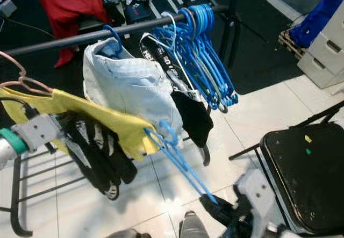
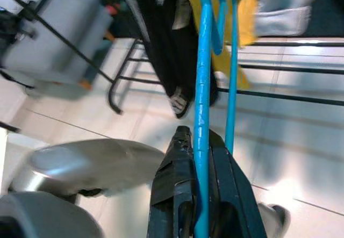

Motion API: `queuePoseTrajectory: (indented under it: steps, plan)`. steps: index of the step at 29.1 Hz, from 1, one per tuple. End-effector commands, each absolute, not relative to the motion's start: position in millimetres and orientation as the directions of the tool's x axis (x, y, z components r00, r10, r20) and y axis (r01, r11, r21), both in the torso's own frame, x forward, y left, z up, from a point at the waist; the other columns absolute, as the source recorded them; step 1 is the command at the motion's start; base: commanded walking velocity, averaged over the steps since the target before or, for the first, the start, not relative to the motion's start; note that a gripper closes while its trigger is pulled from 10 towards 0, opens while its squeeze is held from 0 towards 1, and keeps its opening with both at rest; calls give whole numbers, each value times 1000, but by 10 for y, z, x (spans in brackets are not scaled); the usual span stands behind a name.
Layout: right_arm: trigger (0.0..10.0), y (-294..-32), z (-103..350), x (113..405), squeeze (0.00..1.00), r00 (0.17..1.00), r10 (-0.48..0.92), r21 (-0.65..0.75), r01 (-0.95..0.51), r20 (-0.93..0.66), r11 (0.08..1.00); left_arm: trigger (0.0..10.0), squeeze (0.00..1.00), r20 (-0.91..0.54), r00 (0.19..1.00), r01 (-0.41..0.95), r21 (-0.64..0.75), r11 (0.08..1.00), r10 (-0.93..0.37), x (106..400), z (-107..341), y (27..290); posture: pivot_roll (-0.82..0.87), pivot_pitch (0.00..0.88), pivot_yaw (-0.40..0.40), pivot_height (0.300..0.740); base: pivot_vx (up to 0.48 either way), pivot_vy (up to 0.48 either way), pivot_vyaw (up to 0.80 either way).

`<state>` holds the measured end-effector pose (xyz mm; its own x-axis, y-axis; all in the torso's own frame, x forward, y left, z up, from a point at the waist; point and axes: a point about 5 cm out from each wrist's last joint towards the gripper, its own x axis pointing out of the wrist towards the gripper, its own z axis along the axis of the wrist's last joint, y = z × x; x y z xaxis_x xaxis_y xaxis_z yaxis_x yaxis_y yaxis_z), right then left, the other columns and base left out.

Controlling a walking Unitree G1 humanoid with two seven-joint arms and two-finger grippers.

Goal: Hang hanger

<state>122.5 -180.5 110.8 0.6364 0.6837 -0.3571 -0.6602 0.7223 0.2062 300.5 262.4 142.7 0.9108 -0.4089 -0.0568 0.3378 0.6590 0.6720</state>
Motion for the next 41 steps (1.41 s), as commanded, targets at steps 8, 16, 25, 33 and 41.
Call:
queuePoseTrajectory:
  steps: [8,16,25,33,41]
  plan:
    - [10000,-1601,893,1165,0,587,713,241,-682,-383,691,10000,0,-242,870,491,507,708,-430,2747,1072,2740,-167,107,161,740,0,0,0]
    - [10000,-1575,953,1437,0,634,701,145,-700,-326,700,10000,0,-197,965,217,244,945,-171,2729,895,2848,-144,99,138,740,0,0,0]
    - [10000,-1467,993,1888,0,786,594,77,-590,-173,804,10000,0,-114,991,-57,170,984,77,2781,733,2544,-129,88,102,740,0,0,0]
    - [10000,-1389,871,1908,0,828,536,62,-534,-164,843,10000,0,-111,992,-26,230,973,53,2756,680,2357,-131,87,96,740,0,0,0]
    - [10000,-1298,869,1961,0,847,517,61,-513,-123,856,10000,0,-85,994,-52,228,972,73,2814,730,2318,-138,82,95,740,0,0,0]
